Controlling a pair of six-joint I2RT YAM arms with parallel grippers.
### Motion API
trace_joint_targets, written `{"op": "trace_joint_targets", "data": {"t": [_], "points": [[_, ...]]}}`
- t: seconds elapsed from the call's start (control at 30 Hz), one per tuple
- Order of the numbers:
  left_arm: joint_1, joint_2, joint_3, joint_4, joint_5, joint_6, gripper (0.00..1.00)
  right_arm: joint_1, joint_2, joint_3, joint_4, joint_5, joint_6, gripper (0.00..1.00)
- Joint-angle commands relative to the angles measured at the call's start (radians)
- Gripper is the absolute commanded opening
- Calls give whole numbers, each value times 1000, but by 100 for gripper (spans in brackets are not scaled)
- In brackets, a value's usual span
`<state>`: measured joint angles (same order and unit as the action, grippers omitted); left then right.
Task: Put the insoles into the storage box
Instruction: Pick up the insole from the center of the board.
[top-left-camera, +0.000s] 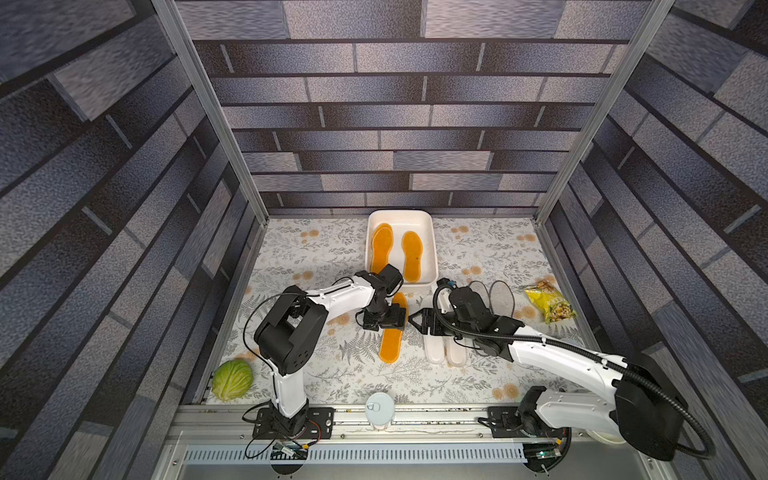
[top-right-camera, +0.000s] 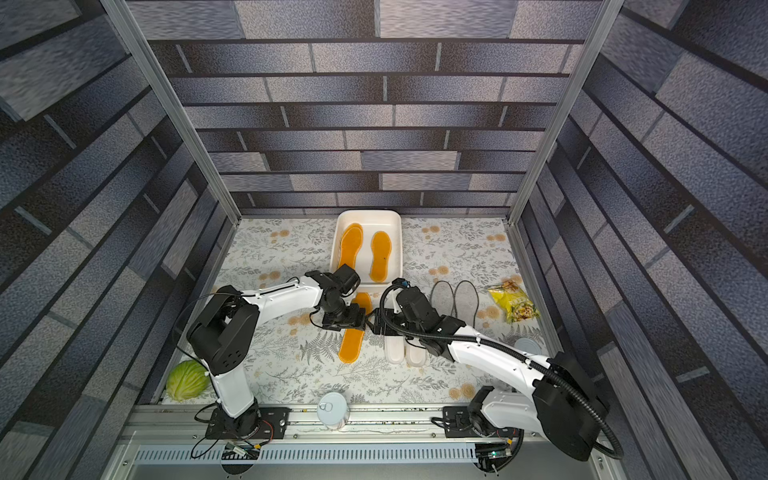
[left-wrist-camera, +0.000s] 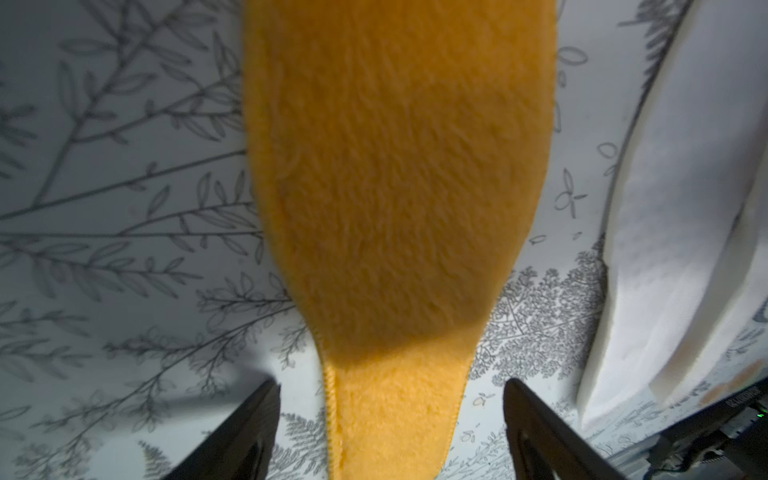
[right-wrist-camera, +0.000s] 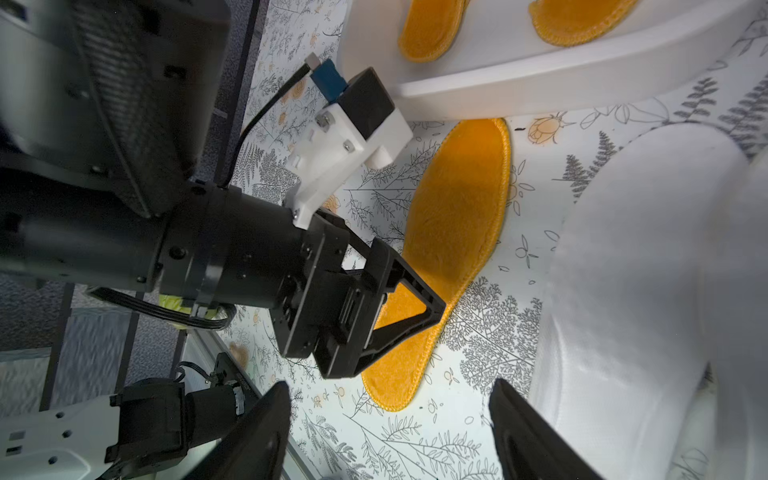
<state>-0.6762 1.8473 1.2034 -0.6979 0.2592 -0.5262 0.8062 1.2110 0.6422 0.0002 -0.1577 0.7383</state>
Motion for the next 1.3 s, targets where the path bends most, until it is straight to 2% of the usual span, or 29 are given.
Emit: {"op": "trace_joint_targets", "data": {"t": [0.0,0.23,0.77,0.93,1.27], "points": [[-30,76,23,-104,-99,47,83,-11,-27,-16,6,7,8,76],[-62,125,53,-132,-143,43,76,-15,-31,-22,9,3,9,76],[-123,198,66,-93,-164,-2,50,-21,-44,-23,5,1,13,77],[-114,172,31,-52,-143,-19,30,-22,-44,-22,0,0,8,77],[-44,13,-22,37,-63,-60,7,-24,-57,-21,4,-44,-12,77]]}}
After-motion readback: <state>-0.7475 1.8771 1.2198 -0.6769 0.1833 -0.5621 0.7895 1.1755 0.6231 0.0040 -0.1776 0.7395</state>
